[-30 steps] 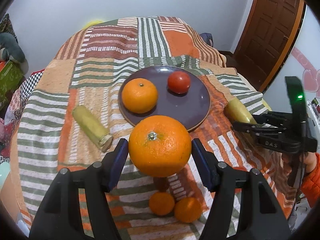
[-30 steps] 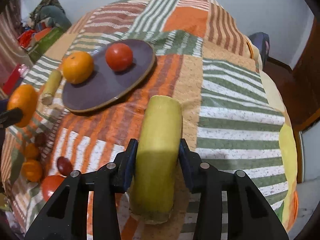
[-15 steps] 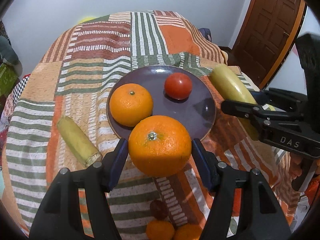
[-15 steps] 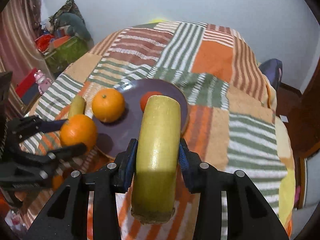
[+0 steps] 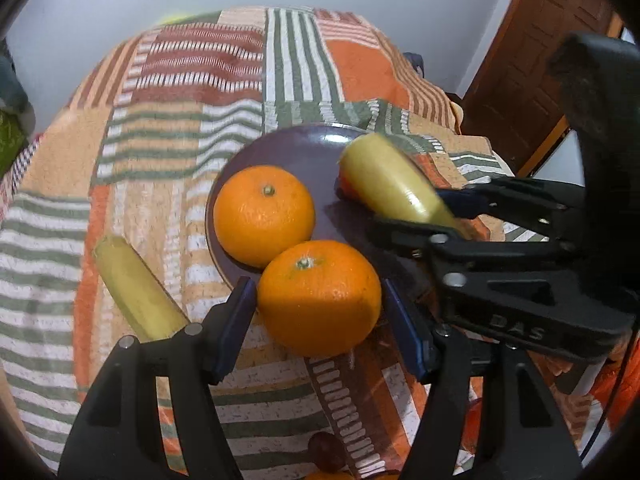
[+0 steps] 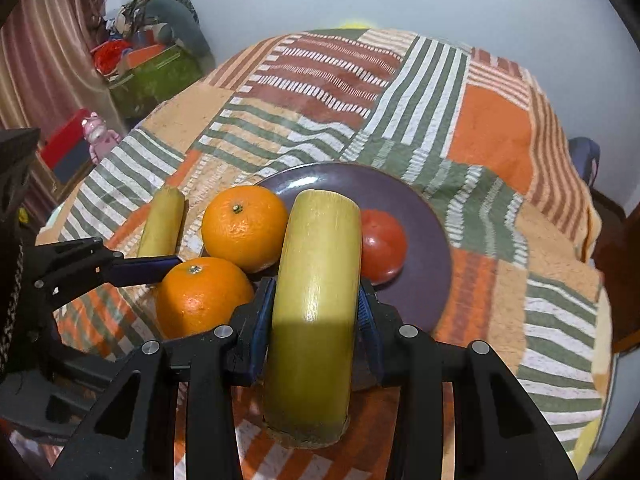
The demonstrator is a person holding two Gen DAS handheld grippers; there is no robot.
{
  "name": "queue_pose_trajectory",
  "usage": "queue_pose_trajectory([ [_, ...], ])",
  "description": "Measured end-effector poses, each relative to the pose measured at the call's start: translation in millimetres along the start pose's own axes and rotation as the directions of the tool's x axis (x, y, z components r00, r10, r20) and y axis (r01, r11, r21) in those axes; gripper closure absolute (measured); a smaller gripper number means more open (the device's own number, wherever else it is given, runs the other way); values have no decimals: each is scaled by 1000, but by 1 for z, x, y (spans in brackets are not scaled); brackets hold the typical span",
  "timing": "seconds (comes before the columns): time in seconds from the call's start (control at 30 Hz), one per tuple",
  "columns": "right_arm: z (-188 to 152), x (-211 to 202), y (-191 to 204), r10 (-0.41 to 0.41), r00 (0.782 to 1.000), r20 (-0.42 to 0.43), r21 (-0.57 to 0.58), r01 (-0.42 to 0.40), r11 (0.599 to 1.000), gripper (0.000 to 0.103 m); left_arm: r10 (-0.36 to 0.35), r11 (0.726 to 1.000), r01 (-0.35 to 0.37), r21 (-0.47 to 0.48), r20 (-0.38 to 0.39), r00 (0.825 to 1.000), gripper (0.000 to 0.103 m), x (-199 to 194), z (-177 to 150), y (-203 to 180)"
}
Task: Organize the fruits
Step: 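Place the orange on the plate with the left gripper while the right gripper lays the squash there, then grasp the corn cob with the left gripper while the right gripper moves toward a red tomato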
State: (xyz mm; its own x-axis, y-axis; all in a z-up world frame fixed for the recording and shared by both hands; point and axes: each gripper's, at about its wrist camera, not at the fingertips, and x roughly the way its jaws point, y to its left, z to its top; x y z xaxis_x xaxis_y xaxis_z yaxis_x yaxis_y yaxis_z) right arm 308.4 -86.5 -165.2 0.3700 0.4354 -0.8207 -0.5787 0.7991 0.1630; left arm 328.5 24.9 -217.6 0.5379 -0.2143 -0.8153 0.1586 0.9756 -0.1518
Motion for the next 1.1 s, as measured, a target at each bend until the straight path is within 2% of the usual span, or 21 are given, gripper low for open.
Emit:
queue_pose_trajectory([
  [0.13, 1, 9, -1, 23, 1000, -17, 16, -23, 1000, 66, 21, 999, -21, 39, 12, 1000, 36, -3, 2, -2],
  [0.23, 2, 12, -2, 40, 999, -34, 23, -39, 999, 66, -15, 1000, 15, 5, 0, 1000, 34, -3, 2, 6],
  [0.37, 6, 9, 1, 44, 999, -25, 18, -44, 999, 66, -15, 1000, 15, -17, 20, 1000, 33, -9, 1, 8],
  [0.5, 11, -3, 10, 8, 1000, 14, -24, -8, 1000, 66, -31, 999, 32, -35, 30, 999, 33, -17, 1, 10],
  [0.67, 8, -18, 7, -17, 999, 40, -18, 18, 1000, 66, 33, 999, -31, -25, 65, 997, 33, -38, -5, 15],
  [0.83, -8, -32, 1, -50, 997, 51, 7, 49, 999, 64, 84, 994, -78, -70, 89, 992, 33, -67, -15, 43],
  [1.0, -24, -43, -2, -99, 993, 60, 6, 98, 995, 62, 150, 982, -141, -127, 58, 987, 33, -74, -28, 76],
  [1.1, -30, -47, -3, -118, 991, 67, -1, 118, 993, 56, 162, 973, -154, -172, 31, 986, 33, -69, -33, 93],
])
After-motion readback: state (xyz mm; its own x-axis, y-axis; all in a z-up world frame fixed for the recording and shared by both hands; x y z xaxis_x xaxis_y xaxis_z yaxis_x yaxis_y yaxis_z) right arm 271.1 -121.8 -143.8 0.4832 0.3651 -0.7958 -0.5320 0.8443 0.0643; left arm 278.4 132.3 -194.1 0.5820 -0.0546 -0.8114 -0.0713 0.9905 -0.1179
